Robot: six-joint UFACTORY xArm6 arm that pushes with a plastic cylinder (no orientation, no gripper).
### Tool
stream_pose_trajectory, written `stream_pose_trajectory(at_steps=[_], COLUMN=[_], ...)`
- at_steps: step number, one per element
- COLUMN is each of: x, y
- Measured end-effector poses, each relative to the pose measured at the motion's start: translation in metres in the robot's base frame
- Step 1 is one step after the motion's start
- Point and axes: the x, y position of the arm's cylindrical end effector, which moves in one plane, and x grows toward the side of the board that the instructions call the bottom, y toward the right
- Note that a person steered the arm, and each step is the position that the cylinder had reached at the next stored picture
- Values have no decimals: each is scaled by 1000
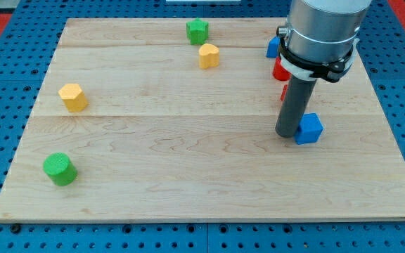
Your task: Move the yellow hexagon towards the yellow heart
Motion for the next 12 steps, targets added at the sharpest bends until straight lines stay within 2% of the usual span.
stream_pose_trajectory(at_steps=[2, 3, 6, 8, 9, 10, 11, 12], x=[-9, -19, -48, -95, -117, -117, -156, -166], y=[-102, -114, -114, -148, -134, -74, -62, -82])
